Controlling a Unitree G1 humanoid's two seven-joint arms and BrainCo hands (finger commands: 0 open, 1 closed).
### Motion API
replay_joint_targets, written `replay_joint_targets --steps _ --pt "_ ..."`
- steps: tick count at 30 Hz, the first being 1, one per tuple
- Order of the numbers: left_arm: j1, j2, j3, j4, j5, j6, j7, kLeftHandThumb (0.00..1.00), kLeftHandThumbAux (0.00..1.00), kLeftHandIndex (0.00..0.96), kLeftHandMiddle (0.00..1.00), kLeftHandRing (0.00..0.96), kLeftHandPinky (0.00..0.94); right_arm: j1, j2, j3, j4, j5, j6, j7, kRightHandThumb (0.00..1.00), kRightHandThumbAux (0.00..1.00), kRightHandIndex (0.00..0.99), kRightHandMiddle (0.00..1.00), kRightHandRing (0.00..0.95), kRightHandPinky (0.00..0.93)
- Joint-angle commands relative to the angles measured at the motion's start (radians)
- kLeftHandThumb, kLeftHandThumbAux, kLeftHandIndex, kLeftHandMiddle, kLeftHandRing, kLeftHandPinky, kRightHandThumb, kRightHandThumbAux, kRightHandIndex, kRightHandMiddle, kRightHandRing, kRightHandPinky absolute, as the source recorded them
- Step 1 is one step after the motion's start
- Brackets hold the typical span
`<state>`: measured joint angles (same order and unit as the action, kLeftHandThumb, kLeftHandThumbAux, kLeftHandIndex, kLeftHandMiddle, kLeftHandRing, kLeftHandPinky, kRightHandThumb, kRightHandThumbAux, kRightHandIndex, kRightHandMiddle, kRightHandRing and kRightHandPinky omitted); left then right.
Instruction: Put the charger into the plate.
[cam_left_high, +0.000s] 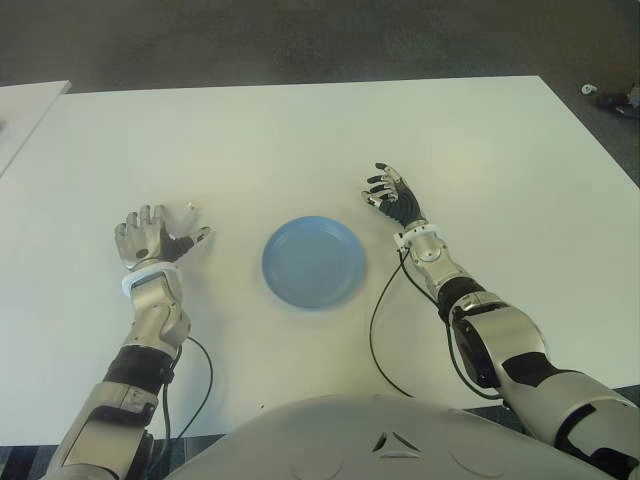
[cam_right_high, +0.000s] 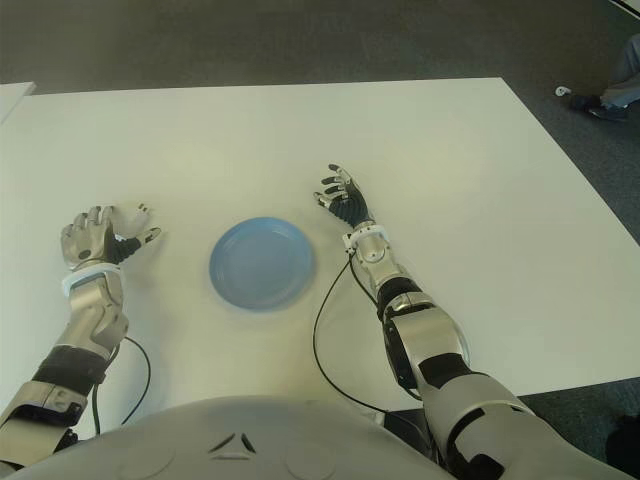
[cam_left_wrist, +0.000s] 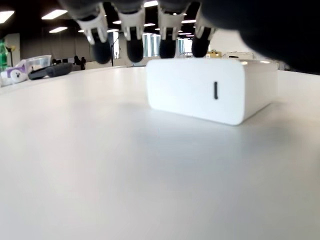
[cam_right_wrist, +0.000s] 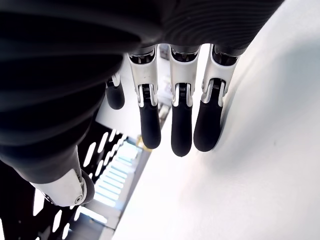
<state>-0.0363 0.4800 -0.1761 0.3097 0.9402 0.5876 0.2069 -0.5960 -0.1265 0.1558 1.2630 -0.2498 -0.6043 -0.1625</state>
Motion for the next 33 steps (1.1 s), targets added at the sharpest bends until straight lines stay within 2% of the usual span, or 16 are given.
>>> replay_joint_targets --steps 1,19,33 --pt "-0.005 -0.005 -0.014 0.046 -0.024 -0.004 0.004 0.182 0.182 0.000 0.000 0.000 0.000 0.075 0.024 0.027 0.058 -0.037 0.051 0.040 0.034 0.660 0.105 0.309 0.330 0.317" --pt "-0.025 0.004 -0.027 0.106 -0.042 -0.033 0.060 0.172 0.193 0.000 0.000 0.000 0.000 0.071 0.020 0.031 0.060 -0.042 0.059 0.037 0.001 0.694 0.113 0.319 0.338 0.312" --pt "-0.033 0.010 -0.027 0.135 -0.078 -0.092 0.122 0.178 0.208 0.000 0.000 0.000 0.000 0.062 0.024 0.023 0.064 -0.031 0.084 0.055 0.000 0.658 0.100 0.312 0.335 0.306"
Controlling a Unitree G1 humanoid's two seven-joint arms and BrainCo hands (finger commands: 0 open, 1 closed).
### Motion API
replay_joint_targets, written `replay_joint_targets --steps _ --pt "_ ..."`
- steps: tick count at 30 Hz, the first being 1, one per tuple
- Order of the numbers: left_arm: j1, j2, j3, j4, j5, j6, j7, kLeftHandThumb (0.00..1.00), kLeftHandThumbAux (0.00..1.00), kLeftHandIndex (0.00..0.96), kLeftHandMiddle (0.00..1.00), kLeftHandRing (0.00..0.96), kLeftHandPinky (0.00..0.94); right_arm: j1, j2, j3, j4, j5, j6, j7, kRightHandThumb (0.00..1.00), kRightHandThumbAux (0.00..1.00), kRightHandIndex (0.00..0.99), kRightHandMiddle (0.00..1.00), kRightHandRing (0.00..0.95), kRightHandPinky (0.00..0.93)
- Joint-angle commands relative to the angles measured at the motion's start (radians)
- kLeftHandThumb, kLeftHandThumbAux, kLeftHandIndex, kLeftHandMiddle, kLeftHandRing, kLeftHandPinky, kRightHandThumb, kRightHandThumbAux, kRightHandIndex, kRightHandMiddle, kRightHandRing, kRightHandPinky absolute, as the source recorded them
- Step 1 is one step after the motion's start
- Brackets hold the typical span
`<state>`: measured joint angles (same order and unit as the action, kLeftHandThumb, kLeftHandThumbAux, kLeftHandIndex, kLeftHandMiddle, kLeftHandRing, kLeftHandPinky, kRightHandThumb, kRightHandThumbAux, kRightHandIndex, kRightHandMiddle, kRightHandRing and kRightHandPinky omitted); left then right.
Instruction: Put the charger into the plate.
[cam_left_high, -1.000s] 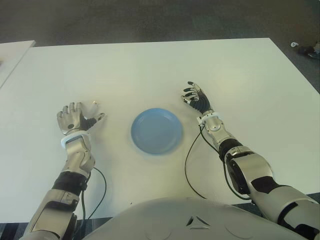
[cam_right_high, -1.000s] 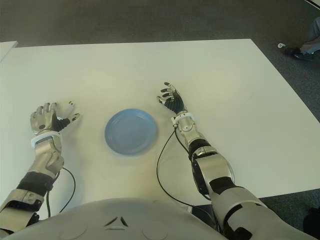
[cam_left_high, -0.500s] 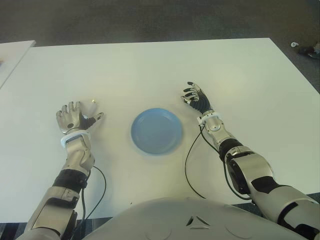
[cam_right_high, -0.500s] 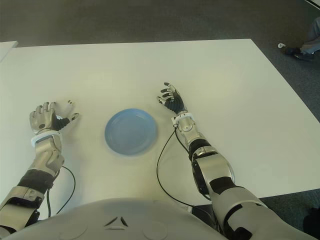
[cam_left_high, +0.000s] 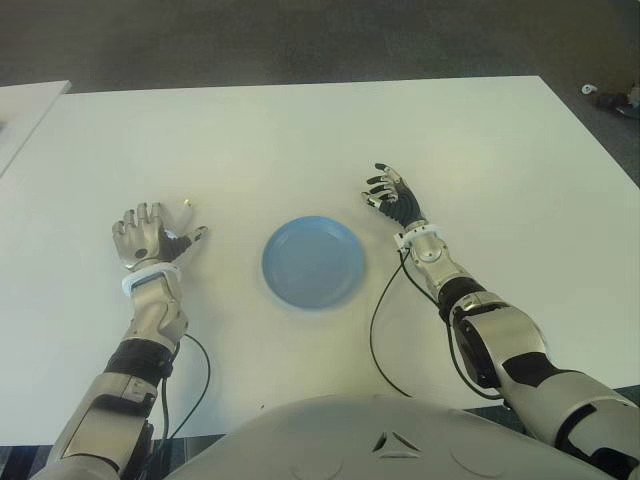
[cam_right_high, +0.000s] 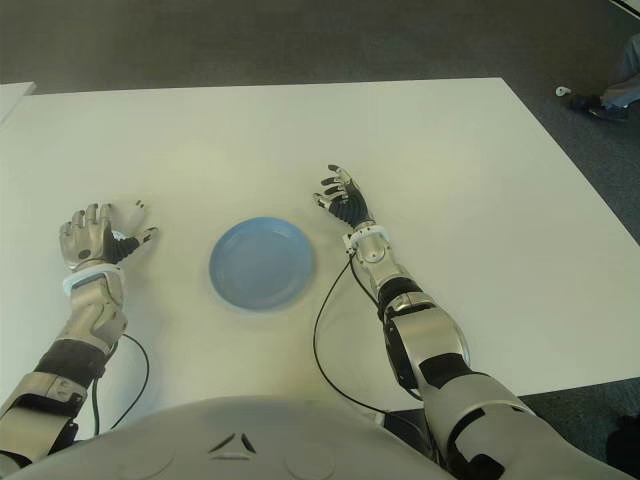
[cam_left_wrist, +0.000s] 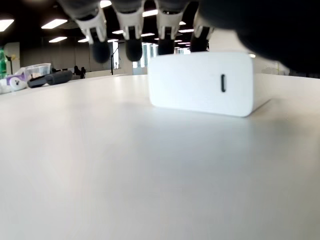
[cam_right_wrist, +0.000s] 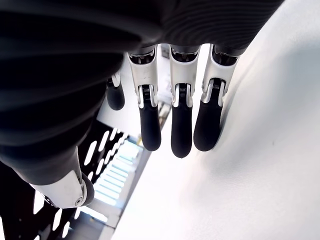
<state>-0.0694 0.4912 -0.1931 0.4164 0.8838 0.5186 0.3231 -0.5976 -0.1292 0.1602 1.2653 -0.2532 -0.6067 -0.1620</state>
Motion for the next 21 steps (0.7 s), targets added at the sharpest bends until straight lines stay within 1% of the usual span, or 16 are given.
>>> replay_joint_targets --steps 1,10,21 --pt "0.000 -0.001 -0.010 0.030 -0.025 -0.028 0.011 0.178 0.209 0.000 0.000 0.000 0.000 0.064 0.027 0.018 0.062 -0.026 0.087 0.056 0.000 0.656 0.100 0.312 0.335 0.305" --pt "-0.004 0.003 -0.008 0.050 -0.047 -0.074 0.055 0.175 0.220 0.000 0.000 0.000 0.000 0.062 0.030 0.011 0.063 -0.022 0.087 0.061 0.004 0.656 0.100 0.324 0.343 0.316" --pt "-0.005 0.013 -0.007 0.067 -0.070 -0.141 0.104 0.191 0.252 0.000 0.000 0.000 0.000 0.063 0.034 0.009 0.060 -0.023 0.080 0.054 0.000 0.631 0.096 0.334 0.347 0.292"
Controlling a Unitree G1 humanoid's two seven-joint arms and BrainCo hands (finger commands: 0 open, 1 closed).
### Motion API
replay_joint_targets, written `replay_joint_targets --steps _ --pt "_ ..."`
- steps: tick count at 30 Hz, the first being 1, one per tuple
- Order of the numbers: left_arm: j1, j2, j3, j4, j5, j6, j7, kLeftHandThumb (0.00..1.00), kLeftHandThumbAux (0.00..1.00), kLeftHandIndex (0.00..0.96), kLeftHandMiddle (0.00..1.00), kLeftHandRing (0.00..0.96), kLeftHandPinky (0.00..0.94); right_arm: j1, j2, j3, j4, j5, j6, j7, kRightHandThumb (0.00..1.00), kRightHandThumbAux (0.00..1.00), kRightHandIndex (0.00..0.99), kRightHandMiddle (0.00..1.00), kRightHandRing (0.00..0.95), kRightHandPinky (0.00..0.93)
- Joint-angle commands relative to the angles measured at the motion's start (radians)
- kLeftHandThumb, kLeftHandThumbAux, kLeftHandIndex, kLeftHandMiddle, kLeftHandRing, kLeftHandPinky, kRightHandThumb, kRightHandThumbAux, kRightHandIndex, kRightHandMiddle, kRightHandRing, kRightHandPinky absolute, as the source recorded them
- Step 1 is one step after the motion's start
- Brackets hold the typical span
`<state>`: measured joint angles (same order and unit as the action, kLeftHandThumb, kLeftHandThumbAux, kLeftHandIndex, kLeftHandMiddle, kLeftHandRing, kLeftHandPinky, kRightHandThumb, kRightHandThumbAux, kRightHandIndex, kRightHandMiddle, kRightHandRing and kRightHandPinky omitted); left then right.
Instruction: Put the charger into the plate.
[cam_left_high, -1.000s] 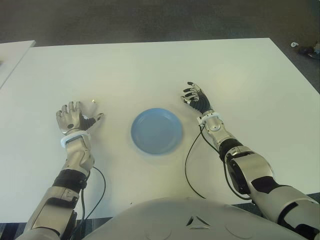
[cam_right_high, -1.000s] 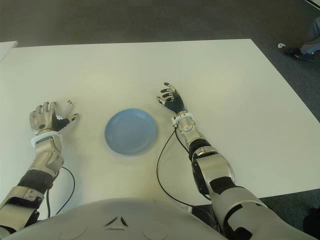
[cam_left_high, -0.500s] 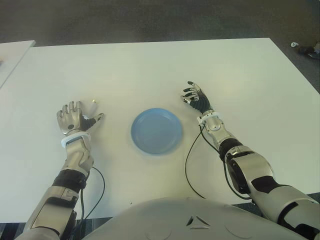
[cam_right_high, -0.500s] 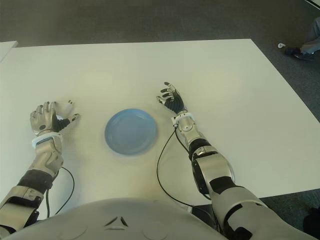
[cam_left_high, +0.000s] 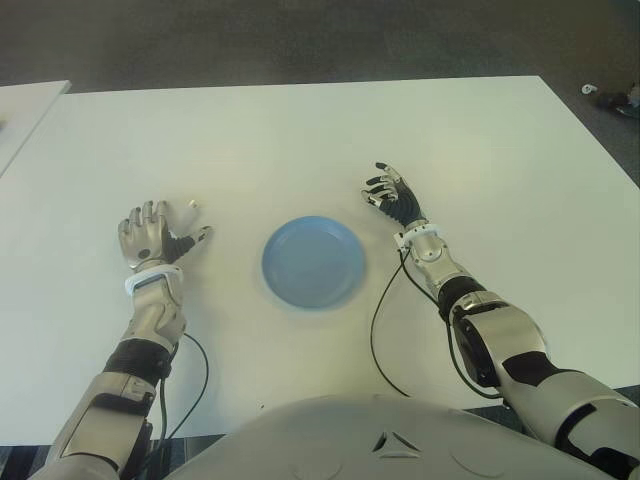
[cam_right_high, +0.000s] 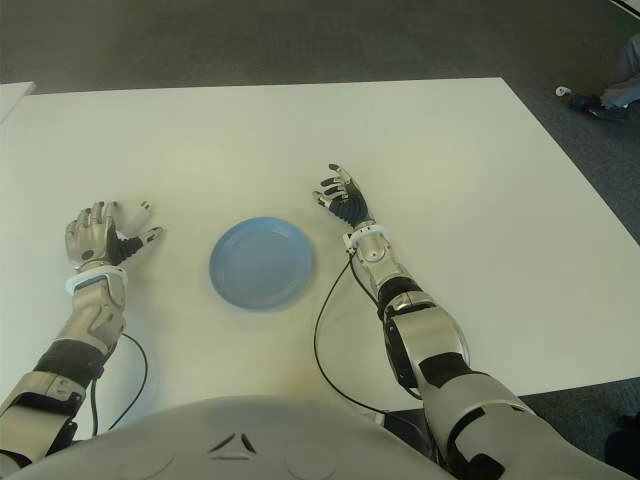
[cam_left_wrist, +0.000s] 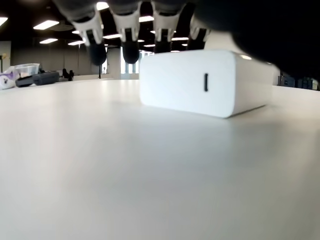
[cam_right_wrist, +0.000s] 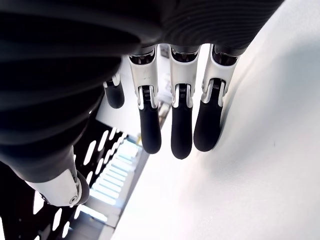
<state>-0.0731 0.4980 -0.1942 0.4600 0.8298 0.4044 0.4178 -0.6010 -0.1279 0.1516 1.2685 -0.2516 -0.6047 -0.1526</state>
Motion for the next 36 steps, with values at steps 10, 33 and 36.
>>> replay_joint_targets --steps 10,33,36 --pt "0.006 0.039 -0.035 0.044 -0.014 -0.130 0.027 0.147 0.312 0.000 0.000 0.000 0.000 0.062 0.038 0.013 0.059 -0.022 0.094 0.048 0.000 0.623 0.078 0.323 0.348 0.312" --pt "0.364 0.188 -0.092 -0.365 0.045 -0.300 -0.081 0.062 0.293 0.000 0.000 0.000 0.000 0.058 0.043 0.000 0.060 -0.015 0.114 0.059 0.000 0.586 0.063 0.313 0.330 0.263" --pt "0.391 0.192 -0.090 -0.394 0.052 -0.312 -0.072 0.070 0.300 0.000 0.000 0.000 0.000 0.057 0.042 0.000 0.060 -0.016 0.114 0.059 0.000 0.581 0.063 0.316 0.330 0.260"
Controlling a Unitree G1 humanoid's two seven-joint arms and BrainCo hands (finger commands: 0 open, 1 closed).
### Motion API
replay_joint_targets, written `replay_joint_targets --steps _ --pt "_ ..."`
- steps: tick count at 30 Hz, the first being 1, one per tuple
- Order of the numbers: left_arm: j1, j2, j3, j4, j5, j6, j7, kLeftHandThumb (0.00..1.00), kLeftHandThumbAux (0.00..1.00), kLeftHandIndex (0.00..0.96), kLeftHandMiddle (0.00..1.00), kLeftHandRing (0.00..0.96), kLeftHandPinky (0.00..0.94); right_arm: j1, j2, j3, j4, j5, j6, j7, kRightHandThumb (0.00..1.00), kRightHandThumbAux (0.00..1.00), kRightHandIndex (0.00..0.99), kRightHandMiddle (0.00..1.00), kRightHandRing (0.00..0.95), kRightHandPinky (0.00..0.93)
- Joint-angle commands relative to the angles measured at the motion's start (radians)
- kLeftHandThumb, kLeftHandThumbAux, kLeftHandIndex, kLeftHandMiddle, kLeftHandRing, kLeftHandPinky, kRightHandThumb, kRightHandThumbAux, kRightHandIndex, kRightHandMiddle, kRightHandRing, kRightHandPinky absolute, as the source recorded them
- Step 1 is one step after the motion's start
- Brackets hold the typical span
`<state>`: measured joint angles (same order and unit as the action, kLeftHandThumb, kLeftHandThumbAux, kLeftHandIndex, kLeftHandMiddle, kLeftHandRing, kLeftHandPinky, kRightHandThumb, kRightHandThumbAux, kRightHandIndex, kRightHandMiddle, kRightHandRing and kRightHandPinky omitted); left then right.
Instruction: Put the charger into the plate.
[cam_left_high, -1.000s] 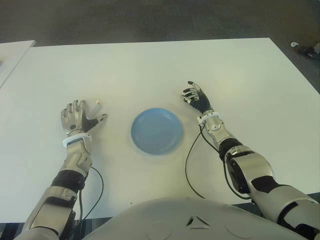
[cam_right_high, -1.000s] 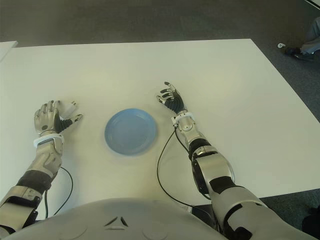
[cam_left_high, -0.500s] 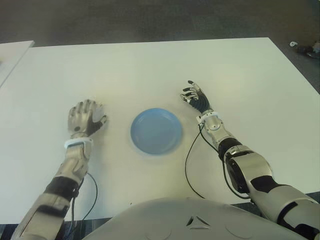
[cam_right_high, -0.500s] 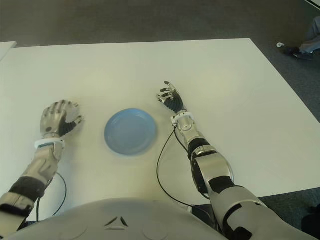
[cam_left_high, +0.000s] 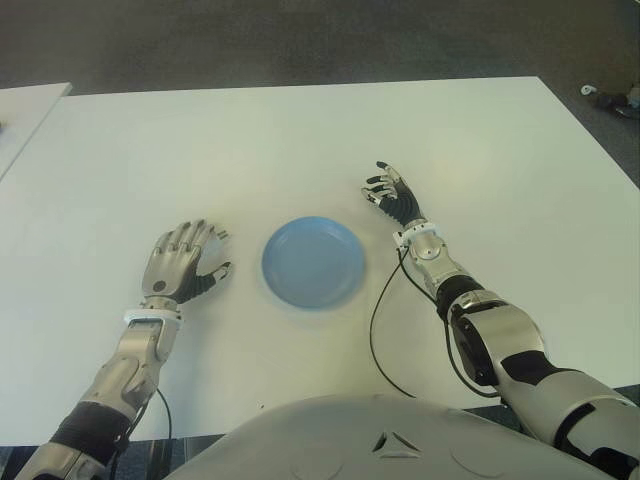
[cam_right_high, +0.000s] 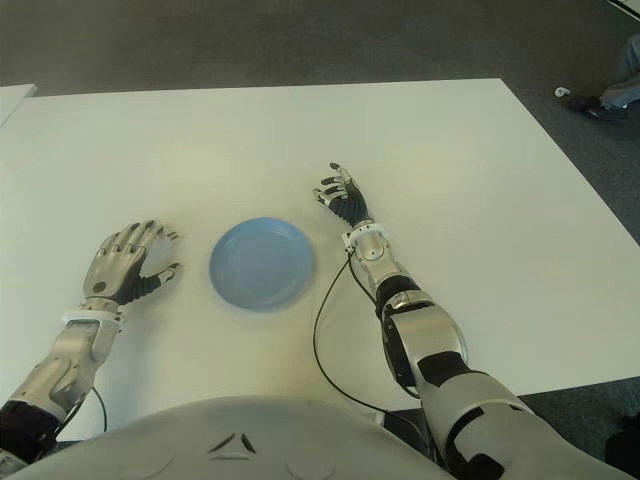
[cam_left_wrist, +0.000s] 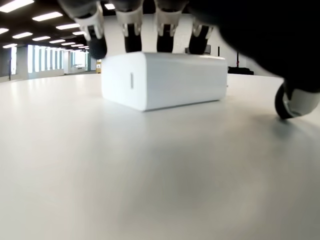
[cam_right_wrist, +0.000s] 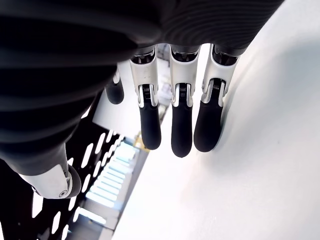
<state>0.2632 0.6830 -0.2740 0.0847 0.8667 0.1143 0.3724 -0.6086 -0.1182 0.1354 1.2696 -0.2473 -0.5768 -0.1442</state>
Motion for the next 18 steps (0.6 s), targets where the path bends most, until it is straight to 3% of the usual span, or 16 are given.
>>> replay_joint_targets --steps 1,18 --pt "0.059 0.007 -0.009 -0.023 0.017 -0.023 -0.026 0.073 0.303 0.000 0.000 0.000 0.000 0.065 0.033 0.016 0.059 -0.020 0.086 0.051 0.000 0.580 0.063 0.317 0.330 0.258" --pt "0.124 -0.006 -0.011 -0.076 0.059 -0.080 -0.020 0.066 0.316 0.000 0.000 0.000 0.000 0.063 0.032 0.015 0.059 -0.021 0.093 0.054 0.000 0.591 0.059 0.318 0.322 0.242"
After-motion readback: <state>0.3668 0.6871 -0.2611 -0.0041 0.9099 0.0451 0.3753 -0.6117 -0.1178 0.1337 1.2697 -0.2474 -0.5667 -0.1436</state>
